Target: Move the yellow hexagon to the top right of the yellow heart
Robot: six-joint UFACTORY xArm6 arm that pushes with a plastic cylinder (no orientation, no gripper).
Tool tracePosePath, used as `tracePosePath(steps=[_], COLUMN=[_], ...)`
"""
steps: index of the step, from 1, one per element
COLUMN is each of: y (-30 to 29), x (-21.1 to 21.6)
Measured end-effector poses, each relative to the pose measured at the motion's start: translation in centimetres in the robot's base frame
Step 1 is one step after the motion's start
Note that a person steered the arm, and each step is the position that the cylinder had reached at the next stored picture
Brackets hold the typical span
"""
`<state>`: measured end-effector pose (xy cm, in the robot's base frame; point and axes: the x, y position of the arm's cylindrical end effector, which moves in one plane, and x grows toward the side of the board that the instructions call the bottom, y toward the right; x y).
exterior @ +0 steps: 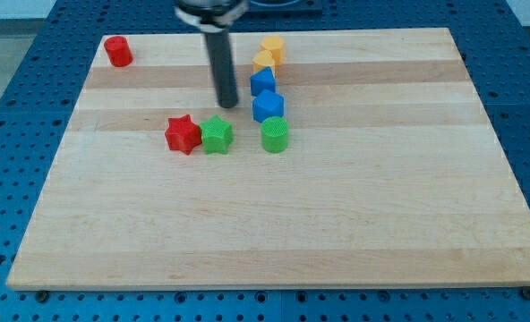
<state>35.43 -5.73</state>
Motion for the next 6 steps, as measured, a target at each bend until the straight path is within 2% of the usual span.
tracePosePath(steps=[1,3,4,5,6], y=[-0.1,-1.1,-0.7,-0.3,4.8], x=[-1.4,-9.5,-11.6,-11.6,-11.6])
